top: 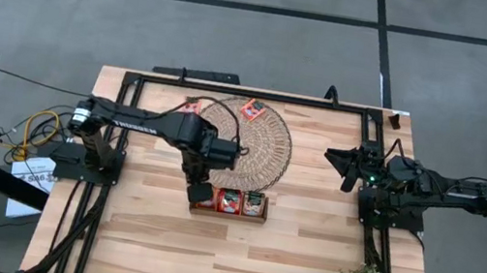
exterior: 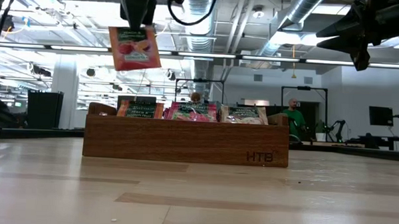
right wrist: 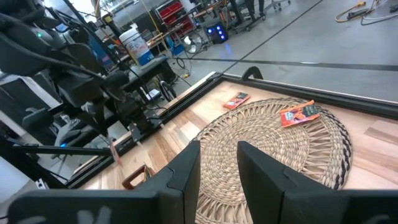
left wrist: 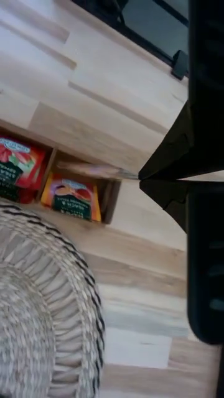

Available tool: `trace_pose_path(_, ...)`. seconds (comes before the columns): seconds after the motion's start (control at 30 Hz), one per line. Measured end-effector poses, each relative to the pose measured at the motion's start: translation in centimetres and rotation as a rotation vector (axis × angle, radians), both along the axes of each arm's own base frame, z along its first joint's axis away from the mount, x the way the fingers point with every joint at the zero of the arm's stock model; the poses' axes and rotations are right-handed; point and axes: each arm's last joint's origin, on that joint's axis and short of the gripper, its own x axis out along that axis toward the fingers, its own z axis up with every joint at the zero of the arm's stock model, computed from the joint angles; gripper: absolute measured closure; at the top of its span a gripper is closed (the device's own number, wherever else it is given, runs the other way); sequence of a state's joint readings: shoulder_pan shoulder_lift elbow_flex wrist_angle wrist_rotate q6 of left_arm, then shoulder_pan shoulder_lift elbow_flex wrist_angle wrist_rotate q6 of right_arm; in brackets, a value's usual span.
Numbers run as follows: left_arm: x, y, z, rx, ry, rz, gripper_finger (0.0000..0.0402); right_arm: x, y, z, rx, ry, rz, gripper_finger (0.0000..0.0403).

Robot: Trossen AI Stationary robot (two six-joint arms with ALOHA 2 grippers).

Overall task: Pick & Place Tea
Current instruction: Put the orange tea bag into the left section of the wooden organizer

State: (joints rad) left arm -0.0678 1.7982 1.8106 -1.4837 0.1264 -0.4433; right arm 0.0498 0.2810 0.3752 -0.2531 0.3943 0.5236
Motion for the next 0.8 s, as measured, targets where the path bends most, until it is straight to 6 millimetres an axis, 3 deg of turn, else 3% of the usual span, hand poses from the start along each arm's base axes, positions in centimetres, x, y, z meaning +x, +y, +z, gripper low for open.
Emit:
trace_pose_path(0.5, 3.6, -0.4, -2.5, -0.002, 0.081, -0.109, 0.0401, 0.0, 0.0, -0.3, -0.002, 0.032, 0.001, 0.0305)
trace_pose_path(0.8, 4.2, -0.4, -3.3, 0.032, 0.128, -0.151, 0.0401, 0.0, 0.0, -0.3, -0.002, 0.032, 0.001, 0.0305)
